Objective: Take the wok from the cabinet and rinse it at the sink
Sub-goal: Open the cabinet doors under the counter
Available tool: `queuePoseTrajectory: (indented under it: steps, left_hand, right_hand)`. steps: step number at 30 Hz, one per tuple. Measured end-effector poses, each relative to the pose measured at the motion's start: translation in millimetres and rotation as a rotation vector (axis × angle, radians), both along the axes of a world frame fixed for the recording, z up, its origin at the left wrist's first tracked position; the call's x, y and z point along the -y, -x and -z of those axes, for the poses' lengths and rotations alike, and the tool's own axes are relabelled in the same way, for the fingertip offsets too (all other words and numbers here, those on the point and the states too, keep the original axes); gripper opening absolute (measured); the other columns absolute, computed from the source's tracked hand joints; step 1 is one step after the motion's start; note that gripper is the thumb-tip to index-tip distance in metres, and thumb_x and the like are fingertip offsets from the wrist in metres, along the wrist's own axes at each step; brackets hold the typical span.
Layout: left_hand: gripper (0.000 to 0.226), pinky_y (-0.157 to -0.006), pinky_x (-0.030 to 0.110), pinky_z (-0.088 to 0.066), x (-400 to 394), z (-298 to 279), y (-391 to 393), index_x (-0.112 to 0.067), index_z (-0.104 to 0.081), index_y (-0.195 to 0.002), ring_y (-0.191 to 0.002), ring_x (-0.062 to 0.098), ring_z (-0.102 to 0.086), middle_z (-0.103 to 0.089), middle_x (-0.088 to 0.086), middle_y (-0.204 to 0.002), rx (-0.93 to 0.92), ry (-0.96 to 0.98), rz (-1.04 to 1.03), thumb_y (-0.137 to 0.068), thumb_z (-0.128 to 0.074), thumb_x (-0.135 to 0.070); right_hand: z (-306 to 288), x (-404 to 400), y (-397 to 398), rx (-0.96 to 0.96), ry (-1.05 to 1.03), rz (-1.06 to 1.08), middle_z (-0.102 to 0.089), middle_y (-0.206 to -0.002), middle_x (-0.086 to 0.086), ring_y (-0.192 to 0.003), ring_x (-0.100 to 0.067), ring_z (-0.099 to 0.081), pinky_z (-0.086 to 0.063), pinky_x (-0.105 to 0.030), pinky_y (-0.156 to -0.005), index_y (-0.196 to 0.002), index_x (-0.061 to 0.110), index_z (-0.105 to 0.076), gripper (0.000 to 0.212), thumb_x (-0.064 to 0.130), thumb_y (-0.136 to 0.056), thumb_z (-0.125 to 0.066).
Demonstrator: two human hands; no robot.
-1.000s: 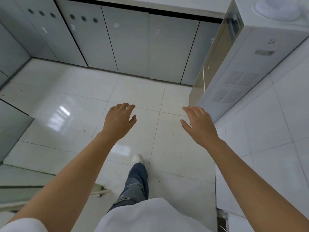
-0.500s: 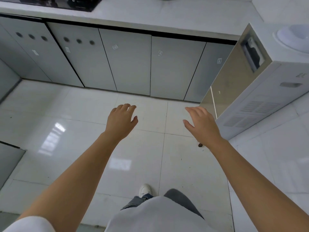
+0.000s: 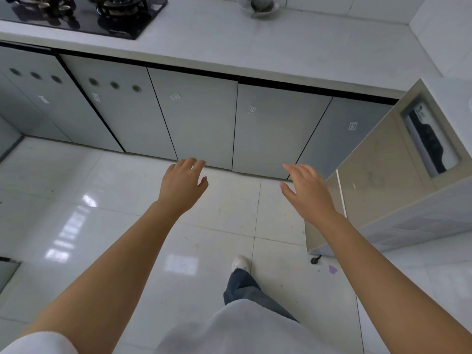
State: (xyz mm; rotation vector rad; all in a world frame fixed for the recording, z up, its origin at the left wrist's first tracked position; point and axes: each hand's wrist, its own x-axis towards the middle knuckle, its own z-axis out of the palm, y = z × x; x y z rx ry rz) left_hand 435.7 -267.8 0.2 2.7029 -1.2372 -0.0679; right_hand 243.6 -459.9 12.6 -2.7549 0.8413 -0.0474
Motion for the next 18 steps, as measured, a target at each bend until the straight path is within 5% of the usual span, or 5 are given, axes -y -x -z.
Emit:
queuePoseTrajectory:
  steps: [18]
  left_hand:
    - [0.043,-0.106,0.035,-0.033,156,-11,-180,-0.012,-0.045,-0.136,-0.126,0.025,-0.046,-0.051,0.007,-0.138,-0.011,-0.02,-0.008,-0.096,-0.044,-0.029]
  right_hand:
    - [-6,142,-188,0.001,-0.011,-0.031,-0.044,-0.143,-0.002,-0.135,-0.021,-0.033,-0.027,-0.035,-0.109,-0.142,0.011,-0.037,0.046,0.029,-0.099,-0.04]
